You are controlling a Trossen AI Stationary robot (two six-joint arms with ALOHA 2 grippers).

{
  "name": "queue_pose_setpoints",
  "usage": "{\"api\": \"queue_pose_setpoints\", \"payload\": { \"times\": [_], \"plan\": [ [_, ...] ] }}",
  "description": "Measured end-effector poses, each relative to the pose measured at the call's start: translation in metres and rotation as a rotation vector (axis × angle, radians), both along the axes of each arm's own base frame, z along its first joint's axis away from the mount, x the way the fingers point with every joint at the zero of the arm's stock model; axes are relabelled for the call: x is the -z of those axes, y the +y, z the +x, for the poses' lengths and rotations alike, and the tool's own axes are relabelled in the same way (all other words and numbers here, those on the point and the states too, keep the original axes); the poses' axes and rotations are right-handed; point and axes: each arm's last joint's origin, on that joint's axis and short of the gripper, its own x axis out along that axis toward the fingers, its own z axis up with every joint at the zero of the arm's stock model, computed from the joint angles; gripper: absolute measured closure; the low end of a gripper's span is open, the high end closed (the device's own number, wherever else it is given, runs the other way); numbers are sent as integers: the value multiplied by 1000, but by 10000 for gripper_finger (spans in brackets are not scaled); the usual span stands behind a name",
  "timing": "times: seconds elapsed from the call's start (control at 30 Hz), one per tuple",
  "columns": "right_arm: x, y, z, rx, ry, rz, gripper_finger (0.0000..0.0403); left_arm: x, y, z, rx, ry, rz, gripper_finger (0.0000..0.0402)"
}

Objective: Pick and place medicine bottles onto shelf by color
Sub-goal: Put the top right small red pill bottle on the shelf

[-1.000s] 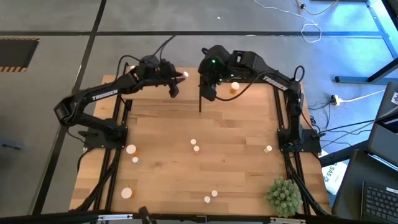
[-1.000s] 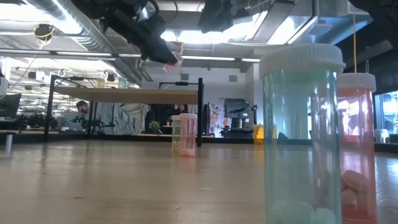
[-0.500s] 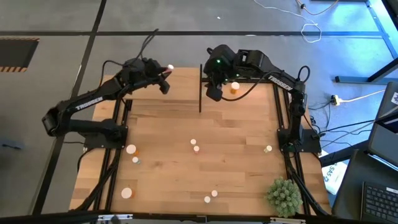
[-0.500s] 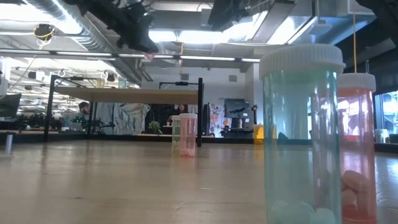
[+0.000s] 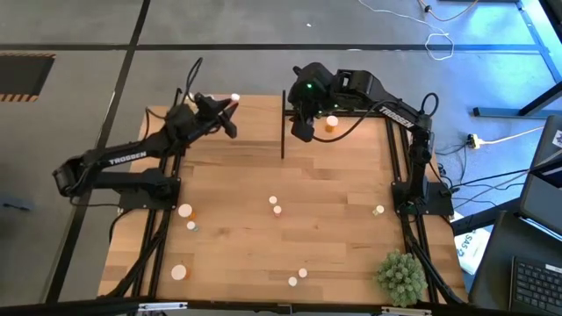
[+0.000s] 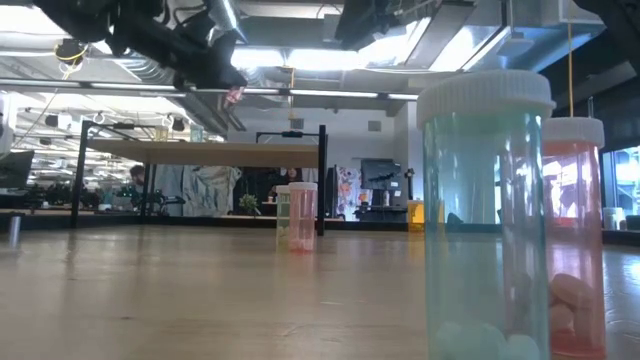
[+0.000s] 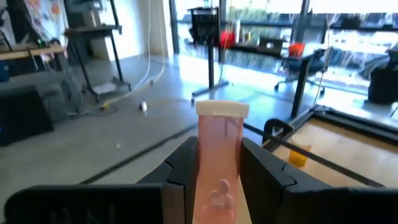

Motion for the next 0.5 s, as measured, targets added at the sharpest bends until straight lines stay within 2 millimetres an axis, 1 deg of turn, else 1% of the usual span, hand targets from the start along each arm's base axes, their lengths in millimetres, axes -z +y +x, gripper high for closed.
{"api": "queue_pose_setpoints", "payload": {
  "times": [0.17,0.27,0.5],
  "plan": [
    [0,0,1,1,-8,-1,216,14,-5,-1,-53,-24,14,310],
    [-1,0,1,2,-10,-1,216,18,-6,-2,-66,-28,14,310],
    [-2,-1,2,2,-31,-7,216,34,-7,-6,-113,-21,-27,310]
  ]
}}
